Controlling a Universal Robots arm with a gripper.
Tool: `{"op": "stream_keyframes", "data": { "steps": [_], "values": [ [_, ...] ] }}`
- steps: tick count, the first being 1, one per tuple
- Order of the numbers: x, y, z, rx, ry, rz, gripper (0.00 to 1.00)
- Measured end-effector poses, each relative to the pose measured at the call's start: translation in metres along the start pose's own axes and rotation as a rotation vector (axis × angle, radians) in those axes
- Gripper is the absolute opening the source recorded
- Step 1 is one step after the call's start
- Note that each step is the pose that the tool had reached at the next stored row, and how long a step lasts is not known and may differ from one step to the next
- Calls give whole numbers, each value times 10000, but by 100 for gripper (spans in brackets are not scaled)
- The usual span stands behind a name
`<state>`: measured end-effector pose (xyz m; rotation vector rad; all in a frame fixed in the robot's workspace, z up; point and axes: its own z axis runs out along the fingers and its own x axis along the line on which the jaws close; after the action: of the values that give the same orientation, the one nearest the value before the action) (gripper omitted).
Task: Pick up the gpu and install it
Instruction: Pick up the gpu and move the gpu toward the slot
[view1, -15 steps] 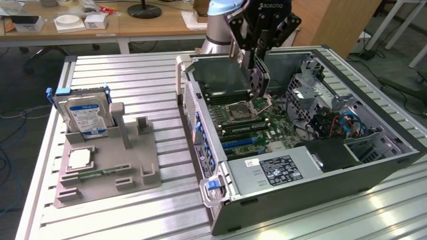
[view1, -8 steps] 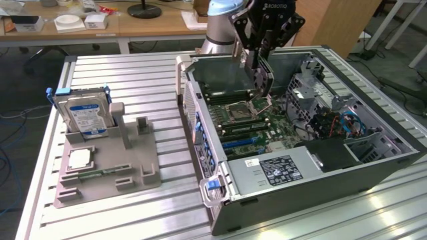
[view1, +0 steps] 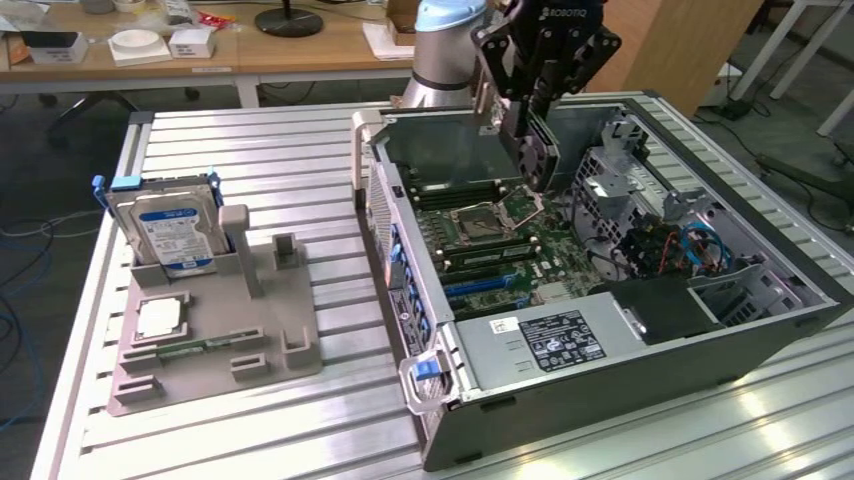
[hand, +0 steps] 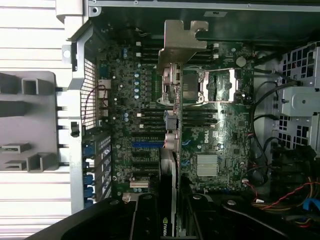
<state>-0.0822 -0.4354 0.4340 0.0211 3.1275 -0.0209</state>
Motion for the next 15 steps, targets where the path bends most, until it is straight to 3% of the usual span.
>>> {"op": "stream_keyframes", "data": {
  "steps": [15],
  "values": [
    [-252, 3, 3, 1, 0, -1, 26]
  ]
}}
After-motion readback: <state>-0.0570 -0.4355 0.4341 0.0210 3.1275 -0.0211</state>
